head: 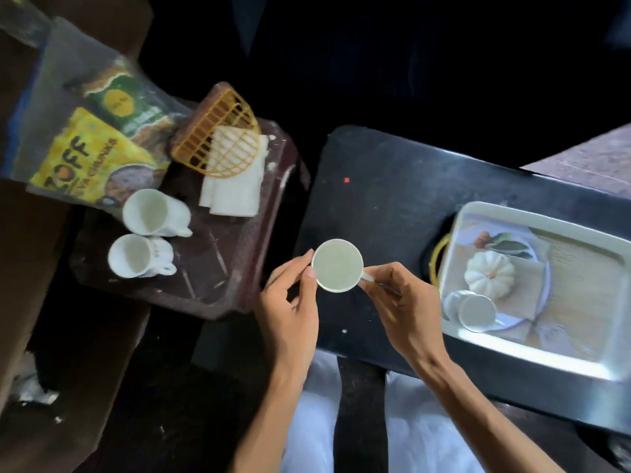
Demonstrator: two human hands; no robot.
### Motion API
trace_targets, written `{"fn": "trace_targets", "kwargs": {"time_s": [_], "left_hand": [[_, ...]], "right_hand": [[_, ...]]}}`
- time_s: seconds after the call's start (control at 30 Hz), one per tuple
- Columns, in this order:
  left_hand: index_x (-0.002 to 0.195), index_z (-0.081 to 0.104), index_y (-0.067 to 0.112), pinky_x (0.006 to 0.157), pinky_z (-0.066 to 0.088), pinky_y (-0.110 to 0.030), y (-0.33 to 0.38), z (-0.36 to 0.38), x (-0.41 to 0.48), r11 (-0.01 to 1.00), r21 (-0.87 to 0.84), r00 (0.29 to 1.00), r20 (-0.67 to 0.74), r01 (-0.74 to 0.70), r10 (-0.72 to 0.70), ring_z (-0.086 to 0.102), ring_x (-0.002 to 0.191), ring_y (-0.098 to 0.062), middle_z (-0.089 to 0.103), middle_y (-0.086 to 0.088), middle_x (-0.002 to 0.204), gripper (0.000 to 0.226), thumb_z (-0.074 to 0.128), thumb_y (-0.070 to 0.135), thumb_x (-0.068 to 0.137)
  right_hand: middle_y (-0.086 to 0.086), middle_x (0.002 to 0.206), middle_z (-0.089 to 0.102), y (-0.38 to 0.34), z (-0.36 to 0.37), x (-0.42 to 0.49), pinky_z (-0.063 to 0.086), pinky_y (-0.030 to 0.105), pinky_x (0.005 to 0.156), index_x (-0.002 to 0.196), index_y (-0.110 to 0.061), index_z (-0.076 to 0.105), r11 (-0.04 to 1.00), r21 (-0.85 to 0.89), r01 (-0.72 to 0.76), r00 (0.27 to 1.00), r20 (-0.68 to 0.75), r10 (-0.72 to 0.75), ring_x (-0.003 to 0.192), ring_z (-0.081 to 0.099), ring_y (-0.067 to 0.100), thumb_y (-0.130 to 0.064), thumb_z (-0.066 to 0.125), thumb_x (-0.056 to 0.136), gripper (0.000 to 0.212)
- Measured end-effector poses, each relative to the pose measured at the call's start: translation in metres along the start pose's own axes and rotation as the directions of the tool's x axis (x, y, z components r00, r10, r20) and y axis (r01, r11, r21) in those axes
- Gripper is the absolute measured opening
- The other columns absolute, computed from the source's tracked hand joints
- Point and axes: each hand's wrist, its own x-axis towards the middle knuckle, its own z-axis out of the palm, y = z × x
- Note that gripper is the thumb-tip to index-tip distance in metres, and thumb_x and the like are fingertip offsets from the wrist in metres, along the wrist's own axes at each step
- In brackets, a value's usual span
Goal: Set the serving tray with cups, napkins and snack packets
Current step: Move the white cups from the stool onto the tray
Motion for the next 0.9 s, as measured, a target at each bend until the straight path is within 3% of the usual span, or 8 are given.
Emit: {"fn": "trace_targets", "kwargs": {"time_s": [0.17, 0.27, 0.43, 0.53, 0.63, 0.83, 0.9], "left_hand": [[0.113, 0.077, 0.023, 0.086, 0.062, -0.030, -0.004, 0.081, -0.047, 0.998, 0.005, 0.995, 0.086, 0.055, -0.055, 0.073, 0.106, -0.012, 0.075, 0.008, 0.111, 0.027, 0.064, 0.006, 0.097], [0.114, 0.077, 0.020, 0.083, 0.062, -0.027, -0.006, 0.129, -0.071, 0.999, 0.051, 0.984, 0.180, 0.005, -0.015, 0.074, 0.103, -0.012, 0.076, 0.006, 0.109, 0.025, 0.066, 0.006, 0.096], [0.108, 0.079, 0.021, 0.077, 0.054, -0.009, -0.014, 0.193, -0.098, 0.989, 0.139, 0.957, 0.290, -0.052, 0.010, 0.072, 0.099, -0.007, 0.075, 0.012, 0.105, 0.021, 0.066, 0.011, 0.096], [0.108, 0.079, 0.020, 0.087, 0.056, -0.015, -0.020, 0.219, -0.109, 0.977, 0.201, 0.941, 0.339, -0.074, 0.002, 0.071, 0.101, -0.005, 0.078, 0.007, 0.108, 0.019, 0.068, 0.012, 0.095], [0.109, 0.079, 0.016, 0.090, 0.059, -0.023, -0.027, 0.234, -0.119, 0.969, 0.241, 0.926, 0.375, -0.056, -0.040, 0.072, 0.101, -0.006, 0.078, 0.005, 0.109, 0.018, 0.069, 0.011, 0.095], [0.108, 0.080, 0.018, 0.086, 0.051, -0.006, -0.039, 0.242, -0.131, 0.929, 0.356, 0.911, 0.407, -0.100, -0.058, 0.071, 0.101, -0.002, 0.078, 0.008, 0.108, 0.019, 0.071, 0.013, 0.093], [0.108, 0.080, 0.019, 0.087, 0.053, -0.008, -0.043, 0.242, -0.133, 0.927, 0.364, 0.917, 0.392, -0.087, -0.068, 0.070, 0.102, 0.000, 0.078, 0.009, 0.107, 0.018, 0.070, 0.012, 0.093]], "right_hand": [[-0.037, 0.088, 0.069, 0.028, -0.091, -0.016, 0.050, 0.006, 0.075, 0.090, -0.041, 0.064, 0.999, -0.019, -0.045, 0.998, -0.049, 0.044, 0.085, 0.068, -0.010, -0.012, 0.075, 0.086, 0.031], [-0.032, 0.084, 0.070, 0.057, -0.141, -0.025, 0.052, 0.008, 0.074, 0.092, -0.032, 0.068, 0.996, -0.009, -0.086, 0.986, -0.142, 0.084, 0.082, 0.069, -0.010, -0.008, 0.076, 0.083, 0.026], [-0.022, 0.087, 0.072, 0.098, -0.206, -0.037, 0.052, 0.009, 0.075, 0.094, -0.022, 0.072, 0.992, -0.032, -0.125, 0.967, -0.229, 0.114, 0.080, 0.069, -0.009, -0.010, 0.079, 0.080, 0.019], [-0.023, 0.085, 0.071, 0.119, -0.232, -0.044, 0.052, 0.008, 0.073, 0.093, -0.023, 0.073, 0.988, -0.076, -0.134, 0.960, -0.258, 0.110, 0.081, 0.070, -0.007, -0.012, 0.080, 0.080, 0.018], [-0.013, 0.083, 0.074, 0.141, -0.248, -0.048, 0.054, 0.011, 0.073, 0.090, -0.017, 0.075, 0.983, -0.105, -0.150, 0.953, -0.279, 0.116, 0.081, 0.072, 0.000, -0.013, 0.080, 0.081, 0.012], [-0.012, 0.087, 0.075, 0.171, -0.255, -0.058, 0.051, 0.008, 0.075, 0.092, -0.013, 0.076, 0.980, -0.026, -0.197, 0.942, -0.282, 0.182, 0.085, 0.071, -0.004, -0.004, 0.078, 0.082, 0.014], [-0.012, 0.088, 0.075, 0.178, -0.255, -0.061, 0.052, 0.009, 0.078, 0.093, -0.012, 0.076, 0.978, -0.018, -0.207, 0.941, -0.276, 0.195, 0.087, 0.071, -0.003, -0.004, 0.078, 0.082, 0.014]]}}
